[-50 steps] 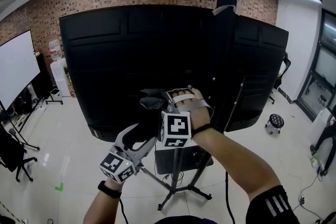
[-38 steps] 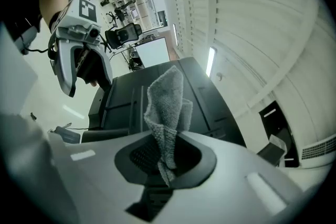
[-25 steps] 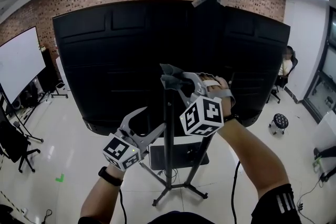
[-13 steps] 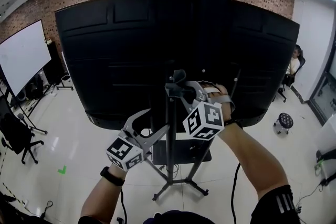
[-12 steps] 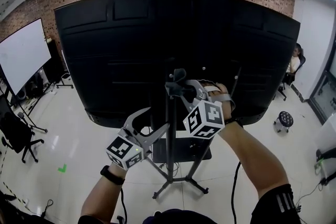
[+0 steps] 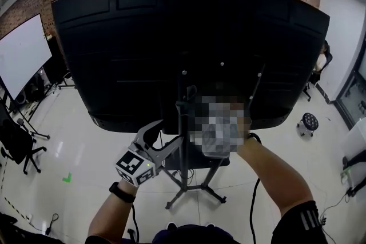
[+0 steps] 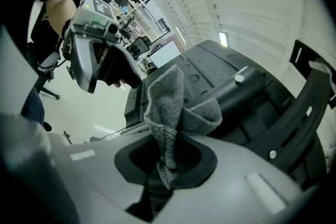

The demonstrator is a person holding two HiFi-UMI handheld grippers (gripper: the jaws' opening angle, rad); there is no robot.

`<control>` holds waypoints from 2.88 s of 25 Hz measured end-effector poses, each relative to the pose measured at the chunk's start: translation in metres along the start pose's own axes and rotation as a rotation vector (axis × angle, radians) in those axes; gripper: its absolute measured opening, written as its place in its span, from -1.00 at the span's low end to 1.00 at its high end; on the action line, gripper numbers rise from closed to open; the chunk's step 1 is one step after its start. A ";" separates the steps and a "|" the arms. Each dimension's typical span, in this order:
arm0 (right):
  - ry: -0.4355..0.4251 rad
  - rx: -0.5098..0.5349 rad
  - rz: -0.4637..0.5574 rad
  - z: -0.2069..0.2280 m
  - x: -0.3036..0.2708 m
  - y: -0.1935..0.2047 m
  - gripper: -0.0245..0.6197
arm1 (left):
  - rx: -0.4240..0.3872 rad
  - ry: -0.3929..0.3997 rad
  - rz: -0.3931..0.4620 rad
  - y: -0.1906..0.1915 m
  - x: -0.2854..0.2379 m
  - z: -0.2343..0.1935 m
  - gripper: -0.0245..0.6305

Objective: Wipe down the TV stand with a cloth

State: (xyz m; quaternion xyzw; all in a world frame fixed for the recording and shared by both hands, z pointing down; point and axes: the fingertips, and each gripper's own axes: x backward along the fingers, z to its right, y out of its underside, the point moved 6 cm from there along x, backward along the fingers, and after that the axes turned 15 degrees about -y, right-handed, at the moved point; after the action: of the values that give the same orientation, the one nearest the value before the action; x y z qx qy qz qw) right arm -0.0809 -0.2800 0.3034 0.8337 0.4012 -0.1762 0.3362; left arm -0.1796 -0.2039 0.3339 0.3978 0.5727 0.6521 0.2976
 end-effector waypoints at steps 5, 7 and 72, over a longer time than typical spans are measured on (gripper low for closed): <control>-0.066 -0.072 0.048 -0.018 -0.014 0.004 -0.79 | 0.024 0.003 -0.032 0.018 0.005 -0.002 -0.02; -0.093 -0.111 0.067 -0.025 -0.020 0.007 -0.79 | 0.033 0.003 -0.043 0.026 0.008 -0.003 -0.02; -0.608 -0.681 -0.186 -0.431 -0.359 0.254 -0.79 | 0.353 -0.048 -0.719 0.539 0.053 -0.014 0.04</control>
State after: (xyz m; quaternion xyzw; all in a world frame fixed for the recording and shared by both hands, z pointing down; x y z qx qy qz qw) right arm -0.0916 -0.2905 0.9192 0.5469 0.3925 -0.3001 0.6759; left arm -0.1822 -0.2559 0.8734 0.2323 0.7714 0.3886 0.4471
